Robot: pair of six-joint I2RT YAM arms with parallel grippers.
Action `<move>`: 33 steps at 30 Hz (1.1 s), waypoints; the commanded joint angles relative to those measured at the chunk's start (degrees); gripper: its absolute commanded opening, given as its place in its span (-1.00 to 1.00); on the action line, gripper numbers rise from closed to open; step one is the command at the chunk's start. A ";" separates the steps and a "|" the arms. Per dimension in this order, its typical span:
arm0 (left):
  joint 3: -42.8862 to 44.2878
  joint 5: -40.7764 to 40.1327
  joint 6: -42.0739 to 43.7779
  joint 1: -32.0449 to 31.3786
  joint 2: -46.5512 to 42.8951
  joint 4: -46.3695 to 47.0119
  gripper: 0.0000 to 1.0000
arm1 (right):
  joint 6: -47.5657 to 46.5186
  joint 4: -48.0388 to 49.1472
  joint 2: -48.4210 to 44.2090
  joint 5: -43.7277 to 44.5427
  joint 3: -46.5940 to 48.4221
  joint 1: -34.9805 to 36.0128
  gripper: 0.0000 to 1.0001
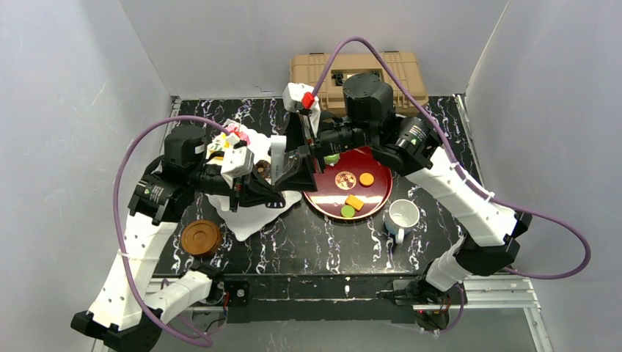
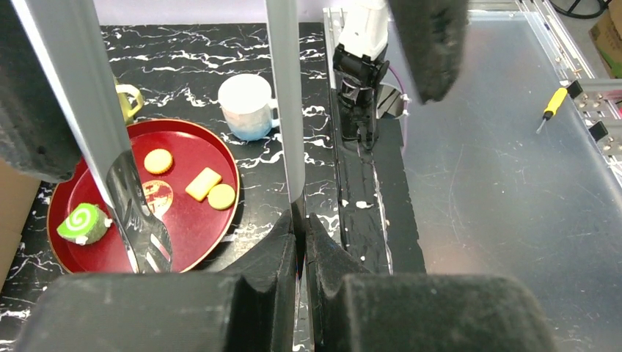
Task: Serve the afternoon tea
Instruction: Pick up the clamp from the center of the board.
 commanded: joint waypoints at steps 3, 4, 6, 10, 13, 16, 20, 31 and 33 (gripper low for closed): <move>0.57 -0.34 2.37 -0.19 -0.56 -1.57 -1.00 | -3.59 -4.14 0.04 2.40 2.25 0.23 0.46; 0.64 -0.35 2.47 -0.19 -0.56 -1.82 -1.00 | -3.78 -4.70 0.17 3.01 2.61 0.24 0.37; 0.81 -0.44 2.64 -0.19 -0.55 -2.10 -1.00 | -4.17 -5.71 0.48 3.78 3.31 0.23 0.25; 0.89 -0.51 2.67 -0.20 -0.34 -2.17 -1.00 | -3.62 -5.23 0.92 3.76 2.47 0.23 0.09; 0.86 -1.58 2.84 -0.24 -0.29 -2.27 -1.00 | -3.14 -4.42 0.51 5.34 0.71 0.25 -0.02; 1.15 -3.37 3.25 -0.21 -0.29 -2.32 -1.00 | -3.46 -3.00 -1.14 9.53 -2.84 0.23 -0.10; 1.18 -7.00 3.84 -0.20 -0.29 -2.29 -0.87 | -2.23 2.99 -4.95 13.62 -10.78 0.23 -0.19; 1.35 -15.77 1.98 -0.21 -2.99 1.86 0.58 | -0.13 13.49 -14.76 31.41 -26.20 0.23 -0.39; 1.47 -15.77 0.53 -0.19 -3.64 2.63 0.67 | -0.18 15.39 -16.21 36.79 -28.94 0.23 -0.39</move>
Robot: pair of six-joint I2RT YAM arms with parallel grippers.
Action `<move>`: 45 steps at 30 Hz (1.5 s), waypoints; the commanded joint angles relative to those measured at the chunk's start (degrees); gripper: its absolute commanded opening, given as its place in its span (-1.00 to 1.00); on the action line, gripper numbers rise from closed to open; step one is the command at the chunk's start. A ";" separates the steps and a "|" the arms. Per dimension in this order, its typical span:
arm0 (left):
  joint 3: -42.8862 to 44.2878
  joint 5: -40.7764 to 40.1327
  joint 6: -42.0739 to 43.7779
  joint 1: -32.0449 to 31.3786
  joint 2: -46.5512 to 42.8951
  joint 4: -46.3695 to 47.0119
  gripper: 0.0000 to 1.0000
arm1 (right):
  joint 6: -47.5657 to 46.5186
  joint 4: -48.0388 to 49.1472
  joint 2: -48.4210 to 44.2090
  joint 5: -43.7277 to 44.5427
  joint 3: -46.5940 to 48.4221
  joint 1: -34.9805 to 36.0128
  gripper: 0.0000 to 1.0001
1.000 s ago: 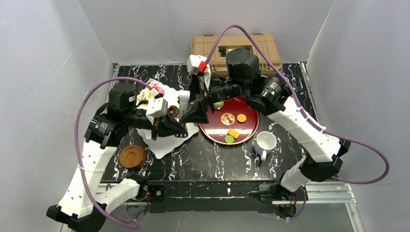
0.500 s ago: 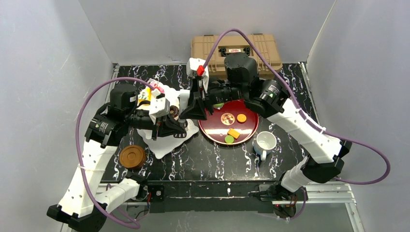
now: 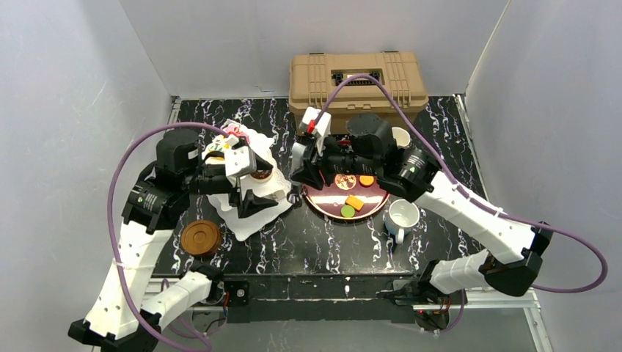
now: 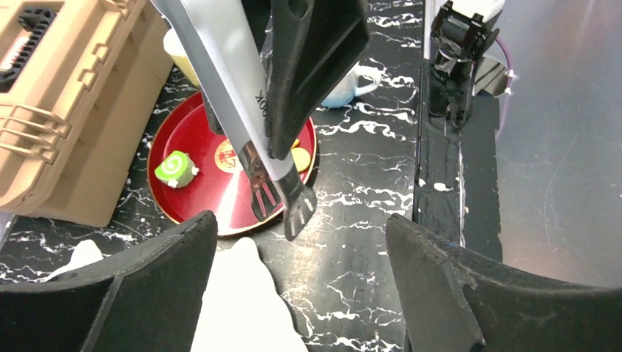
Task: Serve the afternoon tea
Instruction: Pick up the clamp from the center of the board, then pick up the desert from the tray.
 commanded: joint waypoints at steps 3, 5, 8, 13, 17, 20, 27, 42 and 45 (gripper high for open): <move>1.82 -1.79 -4.72 -0.08 -2.10 3.74 0.95 | -0.01 13.49 -6.11 19.85 -7.14 -0.12 -0.37; 2.09 -3.03 -6.14 -0.08 -2.15 4.84 0.96 | -1.13 18.25 -6.79 25.87 -11.07 -0.12 -0.37; 2.11 -5.98 -8.25 -0.10 -2.36 7.05 0.96 | -3.03 26.21 -6.25 35.33 -16.80 -0.43 -0.38; 1.44 -10.48 -10.09 -0.09 -3.42 10.11 0.96 | -6.06 41.07 -2.70 44.12 -24.79 -2.47 -0.38; 1.91 -11.04 -11.62 -0.08 -3.32 10.37 0.96 | -5.91 50.70 1.03 46.27 -27.82 -5.74 -0.36; 1.72 -10.96 -11.74 -0.13 -3.37 10.28 0.96 | -4.30 55.10 3.83 44.52 -28.65 -8.91 -0.35; 1.17 -11.64 -10.46 -0.09 -4.00 9.89 0.96 | 0.28 58.81 8.72 36.11 -29.03 -15.54 -0.22; 0.73 -11.86 -8.40 -0.08 -4.36 9.14 0.96 | 8.54 61.57 11.90 25.77 -31.15 -21.31 -0.07; 0.71 -11.78 -8.28 -0.08 -4.35 8.84 0.96 | 8.46 61.64 11.81 25.88 -31.82 -21.52 -0.05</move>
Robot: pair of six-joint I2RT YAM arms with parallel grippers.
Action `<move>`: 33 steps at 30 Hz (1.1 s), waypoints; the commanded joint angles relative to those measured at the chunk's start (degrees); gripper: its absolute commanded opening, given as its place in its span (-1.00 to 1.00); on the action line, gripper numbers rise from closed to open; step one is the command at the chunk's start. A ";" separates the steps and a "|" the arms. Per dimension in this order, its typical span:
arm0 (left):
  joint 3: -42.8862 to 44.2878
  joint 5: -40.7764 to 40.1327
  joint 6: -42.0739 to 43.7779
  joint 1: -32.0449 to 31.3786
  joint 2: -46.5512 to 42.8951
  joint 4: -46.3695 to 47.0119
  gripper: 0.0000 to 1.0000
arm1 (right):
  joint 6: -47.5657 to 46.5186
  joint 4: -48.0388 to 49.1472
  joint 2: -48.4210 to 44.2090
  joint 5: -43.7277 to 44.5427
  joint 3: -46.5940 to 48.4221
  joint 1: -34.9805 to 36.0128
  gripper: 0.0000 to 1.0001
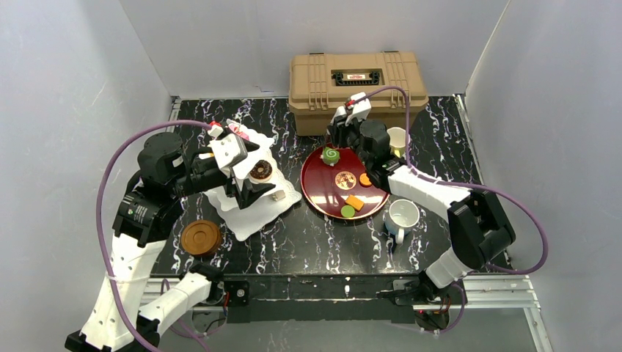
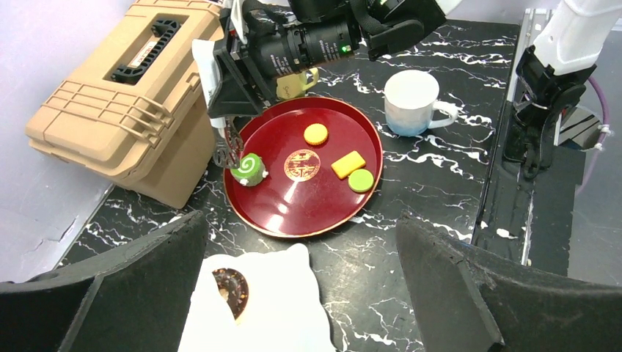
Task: Serve the afternoon tea
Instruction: Pick up the desert from the tray.
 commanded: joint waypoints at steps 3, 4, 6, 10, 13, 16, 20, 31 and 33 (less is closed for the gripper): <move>0.30 0.23 0.72 -0.08 -0.65 -0.88 0.96 | 0.72 5.39 -0.56 -1.32 -1.58 -0.59 -0.01; 0.34 0.23 0.76 -0.06 -0.69 -0.83 0.96 | 0.66 5.35 -0.65 -1.30 -1.77 -0.67 0.00; 0.33 0.27 0.65 -0.08 -0.61 -0.71 0.96 | 0.59 5.33 -0.66 -1.29 -1.99 -0.76 0.01; 0.51 0.41 0.63 -0.08 -0.52 -0.57 0.96 | 0.26 5.34 -0.44 -1.68 -2.03 -0.85 0.04; 0.62 0.23 0.73 -0.08 -0.51 -0.50 0.96 | 0.08 5.28 -0.07 -2.07 -2.02 -0.86 0.08; 0.65 0.06 0.81 -0.08 -0.52 -0.53 0.96 | -0.12 5.20 0.45 -2.60 -1.98 -0.94 0.12; 0.81 -0.21 1.06 -0.08 -0.39 -0.52 0.96 | -0.52 5.07 0.89 -2.94 -2.07 -0.98 0.17; 1.34 -0.22 1.35 -0.08 -0.25 -0.70 0.96 | -1.91 5.37 2.90 -3.53 -1.40 -1.38 0.18; 1.39 -0.22 1.42 -0.08 -0.25 -0.77 0.96 | -2.22 5.33 3.50 -3.62 -0.98 -1.53 0.18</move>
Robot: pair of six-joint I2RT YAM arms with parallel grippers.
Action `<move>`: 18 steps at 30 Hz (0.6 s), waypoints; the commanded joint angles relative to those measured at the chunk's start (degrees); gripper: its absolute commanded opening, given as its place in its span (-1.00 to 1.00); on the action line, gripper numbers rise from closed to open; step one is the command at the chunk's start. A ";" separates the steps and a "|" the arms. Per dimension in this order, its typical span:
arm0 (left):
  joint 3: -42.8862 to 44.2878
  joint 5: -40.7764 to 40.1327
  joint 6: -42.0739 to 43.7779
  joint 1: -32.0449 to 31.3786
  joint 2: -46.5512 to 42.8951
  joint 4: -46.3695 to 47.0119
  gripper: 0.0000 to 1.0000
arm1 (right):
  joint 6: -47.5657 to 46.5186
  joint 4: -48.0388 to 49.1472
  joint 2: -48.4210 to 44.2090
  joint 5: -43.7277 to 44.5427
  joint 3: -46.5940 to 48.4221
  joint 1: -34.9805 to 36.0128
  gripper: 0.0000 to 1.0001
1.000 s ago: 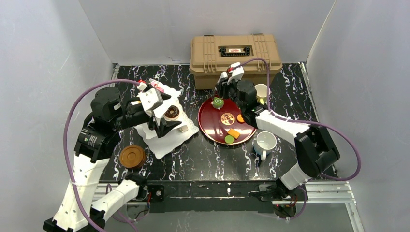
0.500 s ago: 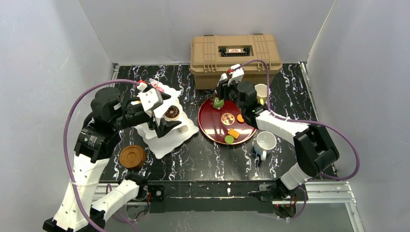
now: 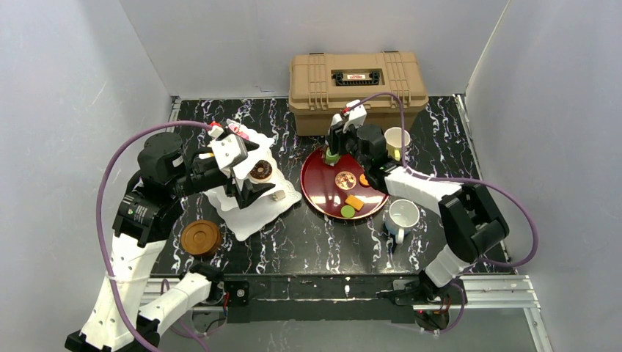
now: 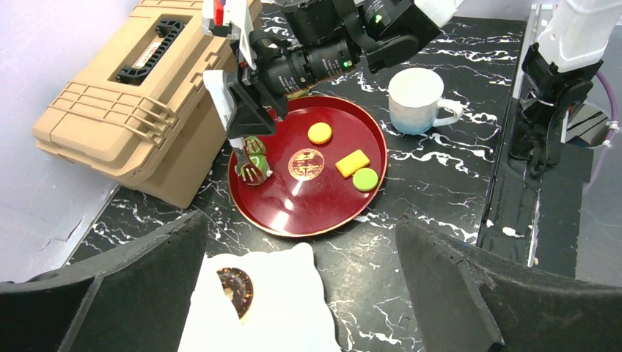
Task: Serve the afternoon tea
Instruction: Pick up the desert from the tray.
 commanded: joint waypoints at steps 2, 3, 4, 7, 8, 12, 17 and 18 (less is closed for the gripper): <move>1.48 0.12 0.55 -0.09 -0.25 -0.80 0.96 | -1.94 4.44 1.56 -0.65 1.96 -0.65 0.18; 1.48 0.12 0.69 -0.08 -0.25 -0.81 0.96 | -2.05 4.46 1.85 -0.68 2.07 -0.70 0.18; 1.55 0.04 0.64 -0.08 -0.25 -0.89 0.96 | -2.29 4.47 2.12 -0.75 2.23 -0.74 0.18; 1.63 0.12 0.91 -0.08 -0.23 -1.05 0.96 | -2.82 4.35 2.78 -0.90 2.61 -0.92 0.18; 1.69 0.12 0.97 -0.08 -0.25 -1.07 0.96 | -2.88 4.35 2.94 -0.96 2.74 -0.92 0.18; 1.77 0.11 0.99 -0.08 -0.24 -1.07 0.96 | -3.23 4.28 3.76 -1.48 3.32 -0.92 0.17; 1.63 -0.05 1.14 -0.08 -0.47 -1.07 0.96 | -3.40 4.32 4.31 -0.89 3.76 -0.92 0.07; 1.54 -0.06 1.20 -0.08 -0.51 -1.07 0.97 | -3.43 4.42 4.24 -0.56 3.72 -0.92 0.03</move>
